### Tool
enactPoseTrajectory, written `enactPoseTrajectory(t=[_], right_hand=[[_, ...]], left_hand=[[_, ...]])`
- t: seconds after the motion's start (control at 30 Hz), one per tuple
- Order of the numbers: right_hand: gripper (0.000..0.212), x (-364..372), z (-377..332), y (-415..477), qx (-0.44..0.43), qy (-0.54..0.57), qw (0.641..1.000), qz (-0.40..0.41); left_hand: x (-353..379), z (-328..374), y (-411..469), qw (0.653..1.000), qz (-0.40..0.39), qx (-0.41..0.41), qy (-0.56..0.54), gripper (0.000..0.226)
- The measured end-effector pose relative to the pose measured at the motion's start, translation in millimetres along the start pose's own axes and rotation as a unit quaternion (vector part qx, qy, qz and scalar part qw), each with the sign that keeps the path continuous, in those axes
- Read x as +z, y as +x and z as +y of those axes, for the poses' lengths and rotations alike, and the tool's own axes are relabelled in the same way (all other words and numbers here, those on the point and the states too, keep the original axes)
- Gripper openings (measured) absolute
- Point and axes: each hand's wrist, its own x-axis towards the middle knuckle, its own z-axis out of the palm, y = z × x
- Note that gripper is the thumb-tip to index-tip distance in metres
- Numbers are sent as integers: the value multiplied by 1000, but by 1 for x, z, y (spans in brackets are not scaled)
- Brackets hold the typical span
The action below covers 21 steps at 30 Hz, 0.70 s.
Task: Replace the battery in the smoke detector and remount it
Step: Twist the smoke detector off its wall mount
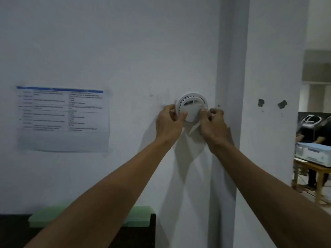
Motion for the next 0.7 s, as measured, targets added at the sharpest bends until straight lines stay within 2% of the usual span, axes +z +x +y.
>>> enactPoseTrajectory(t=[0.1, 0.17, 0.3, 0.53, 0.7], right_hand=[[40, 2, -6, -1, -63, 12, 998, -10], [39, -1, 15, 19, -73, 30, 997, -12], [36, -6, 21, 23, -55, 66, 995, -50], [23, -8, 20, 30, -61, 116, 989, -65], [21, -15, 21, 31, -74, 127, 985, -86]], left_hand=[[-4, 5, 3, 999, 22, 14, -25, 32], [20, -2, 11, 999, 25, 11, -34, 29], [18, -3, 14, 998, 17, 0, -62, 20], [16, -2, 17, 991, -9, -25, -128, 27], [17, -2, 11, 994, -10, -11, -107, 31]])
